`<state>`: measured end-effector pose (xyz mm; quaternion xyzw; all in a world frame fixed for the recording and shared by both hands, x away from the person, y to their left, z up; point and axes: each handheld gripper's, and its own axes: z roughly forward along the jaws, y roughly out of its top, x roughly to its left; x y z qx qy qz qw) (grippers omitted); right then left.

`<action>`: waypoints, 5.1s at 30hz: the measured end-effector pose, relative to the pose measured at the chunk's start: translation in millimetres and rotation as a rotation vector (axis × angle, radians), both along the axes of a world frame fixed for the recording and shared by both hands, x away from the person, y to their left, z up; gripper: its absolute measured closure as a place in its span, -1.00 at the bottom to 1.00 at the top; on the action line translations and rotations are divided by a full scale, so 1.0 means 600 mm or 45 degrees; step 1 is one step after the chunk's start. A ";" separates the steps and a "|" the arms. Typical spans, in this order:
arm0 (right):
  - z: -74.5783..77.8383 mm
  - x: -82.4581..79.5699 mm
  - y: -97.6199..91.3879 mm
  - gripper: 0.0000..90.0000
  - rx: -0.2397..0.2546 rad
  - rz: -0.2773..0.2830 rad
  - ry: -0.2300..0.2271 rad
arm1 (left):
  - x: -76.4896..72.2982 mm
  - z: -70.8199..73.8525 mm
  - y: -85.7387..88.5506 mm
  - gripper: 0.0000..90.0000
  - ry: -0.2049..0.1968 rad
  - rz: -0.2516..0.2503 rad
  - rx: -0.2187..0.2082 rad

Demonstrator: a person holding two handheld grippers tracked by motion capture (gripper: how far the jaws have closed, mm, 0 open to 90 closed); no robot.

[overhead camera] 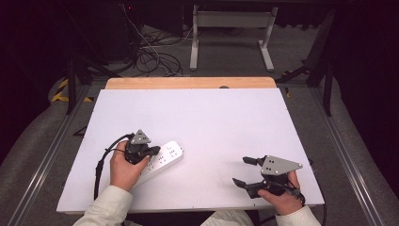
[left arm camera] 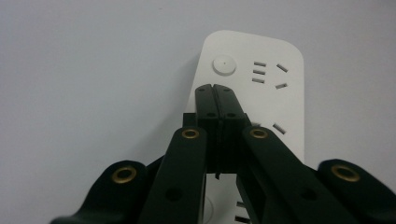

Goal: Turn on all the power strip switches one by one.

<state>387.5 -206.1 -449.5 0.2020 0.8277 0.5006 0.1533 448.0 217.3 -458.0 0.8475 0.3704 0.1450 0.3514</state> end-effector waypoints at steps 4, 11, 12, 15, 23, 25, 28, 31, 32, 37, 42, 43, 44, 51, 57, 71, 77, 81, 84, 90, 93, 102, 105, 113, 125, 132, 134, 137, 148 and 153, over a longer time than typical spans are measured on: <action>0.000 0.000 0.001 -0.51 -0.001 0.001 0.002 | 0.000 -0.001 0.000 1.00 0.010 0.004 -0.011; 0.000 -0.001 0.000 -0.51 -0.002 0.000 0.000 | 0.001 -0.002 -0.002 1.00 0.030 0.023 -0.013; 0.000 -0.001 0.000 -0.51 0.000 0.000 0.003 | 0.002 -0.001 -0.001 1.00 0.033 0.027 -0.010; 0.000 -0.001 0.001 -0.51 -0.007 0.002 0.001 | 0.003 -0.001 -0.001 1.00 0.056 0.034 -0.022; 0.000 -0.001 0.003 -0.51 -0.004 0.004 0.003 | 0.001 0.000 -0.008 1.00 0.034 0.047 0.023; 0.000 -0.002 0.004 -0.51 -0.003 0.005 0.003 | 0.001 0.000 -0.009 1.00 0.037 0.046 0.026; 0.000 -0.002 0.003 -0.51 -0.003 0.005 0.004 | 0.000 0.000 -0.011 1.00 0.036 0.044 0.038; 0.000 -0.002 0.004 -0.51 -0.001 0.005 0.004 | 0.001 0.000 -0.011 1.00 0.038 0.046 0.044; 0.000 -0.002 0.004 -0.51 -0.001 0.005 0.004 | 0.000 0.000 -0.012 1.00 0.037 0.048 0.045; 0.000 -0.002 0.005 -0.51 0.003 0.005 0.008 | 0.001 0.000 -0.013 1.00 0.039 0.049 0.060; 0.000 -0.002 0.005 -0.51 0.005 0.007 0.005 | 0.000 0.002 -0.008 1.00 0.022 0.051 0.021; 0.001 -0.003 0.004 -0.51 0.007 0.006 0.007 | -0.002 0.004 -0.005 1.00 0.006 0.078 -0.004; 0.001 -0.002 0.003 -0.51 0.007 0.003 0.005 | -0.004 0.008 -0.003 1.00 -0.012 0.090 -0.028; -0.003 0.003 0.000 -0.51 0.009 -0.009 0.015 | -0.026 0.059 -0.002 1.00 -0.140 0.050 -0.135; -0.002 0.001 0.000 -0.51 0.007 -0.008 0.008 | -0.023 0.057 -0.005 1.00 -0.144 0.055 -0.103; -0.003 0.002 0.001 -0.51 0.008 -0.005 0.013 | -0.003 0.047 -0.038 1.00 -0.103 -0.017 -0.094; -0.003 0.002 -0.001 -0.51 0.008 -0.005 0.012 | 0.013 0.031 -0.048 1.00 -0.058 -0.032 -0.085; -0.003 0.002 -0.001 -0.51 0.009 -0.004 0.011 | 0.020 0.023 -0.052 1.00 -0.041 -0.024 -0.072; -0.003 0.002 -0.001 -0.51 0.010 -0.004 0.012 | 0.025 0.018 -0.054 1.00 -0.027 -0.018 -0.066; -0.003 0.003 -0.001 -0.52 0.012 -0.002 0.014 | 0.033 0.008 -0.052 1.00 -0.005 -0.003 -0.056; -0.003 0.003 -0.001 -0.52 0.012 -0.003 0.015 | 0.036 0.005 -0.054 1.00 0.000 -0.005 -0.054; -0.003 0.003 -0.002 -0.52 0.014 0.000 0.015 | 0.041 -0.001 -0.053 1.00 0.009 0.000 -0.041; -0.003 0.003 -0.002 -0.52 0.014 0.000 0.015 | 0.041 -0.002 -0.053 1.00 0.003 0.000 -0.044; -0.003 0.002 -0.002 -0.52 0.012 0.004 0.011 | 0.041 -0.005 -0.052 1.00 0.011 0.002 -0.057; -0.003 0.000 0.000 -0.53 0.012 0.008 0.012 | 0.042 -0.007 -0.053 1.00 0.025 0.010 -0.047; -0.003 0.000 0.000 -0.53 0.010 0.010 0.011 | 0.040 -0.007 -0.057 1.00 0.017 0.012 -0.027; -0.003 -0.001 0.000 -0.53 0.010 0.009 0.010 | 0.041 -0.006 -0.059 1.00 0.026 0.007 -0.006; -0.002 -0.001 0.000 -0.53 0.011 0.008 0.010 | 0.041 -0.008 -0.057 1.00 0.027 -0.022 -0.043; -0.005 0.002 -0.005 -0.53 0.016 0.000 0.014 | 0.001 0.054 -0.051 1.00 -0.077 -0.059 -0.114; -0.004 0.000 -0.005 -0.53 0.018 0.002 0.010 | -0.006 0.063 -0.048 1.00 -0.084 -0.067 -0.120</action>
